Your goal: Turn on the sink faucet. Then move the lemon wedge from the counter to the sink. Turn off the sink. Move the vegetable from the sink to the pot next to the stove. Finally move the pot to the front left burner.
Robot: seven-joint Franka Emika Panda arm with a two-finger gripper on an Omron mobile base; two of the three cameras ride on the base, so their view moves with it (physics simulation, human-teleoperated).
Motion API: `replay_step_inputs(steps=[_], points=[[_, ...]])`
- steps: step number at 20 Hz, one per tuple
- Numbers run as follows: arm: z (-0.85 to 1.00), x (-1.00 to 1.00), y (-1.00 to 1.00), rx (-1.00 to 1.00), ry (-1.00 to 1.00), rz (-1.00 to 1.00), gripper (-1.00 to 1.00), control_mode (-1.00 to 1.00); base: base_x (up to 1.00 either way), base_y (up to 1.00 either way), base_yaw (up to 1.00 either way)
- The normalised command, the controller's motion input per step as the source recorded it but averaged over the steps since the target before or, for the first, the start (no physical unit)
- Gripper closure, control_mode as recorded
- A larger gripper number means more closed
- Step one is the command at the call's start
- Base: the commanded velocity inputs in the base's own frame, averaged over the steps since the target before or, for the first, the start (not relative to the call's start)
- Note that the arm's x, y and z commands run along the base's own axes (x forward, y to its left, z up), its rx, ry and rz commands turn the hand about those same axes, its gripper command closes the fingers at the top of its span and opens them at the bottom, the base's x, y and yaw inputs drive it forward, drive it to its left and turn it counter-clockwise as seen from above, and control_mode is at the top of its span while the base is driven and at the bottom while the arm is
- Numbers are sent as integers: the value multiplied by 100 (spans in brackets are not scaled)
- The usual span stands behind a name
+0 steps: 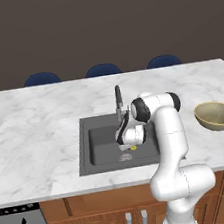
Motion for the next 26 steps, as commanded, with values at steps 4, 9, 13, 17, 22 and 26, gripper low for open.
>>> replay_step_inputs(steps=[4, 9, 13, 17, 22, 26], points=[[38, -2, 0, 0, -2, 0, 100, -100, 0, 0, 0], [86, -21, 0, 0, -1, -1, 100, -100, 0, 0, 0], [96, -28, -1, 0, 0, -2, 100, -100, 0, 0, 0], [94, -30, -7, 0, 0, -4, 100, -100, 0, 0, 0], [97, -26, -9, 0, 0, -5, 100, -100, 0, 0, 0], [89, -30, -12, 0, 1, -5, 100, -100, 0, 0, 0]])
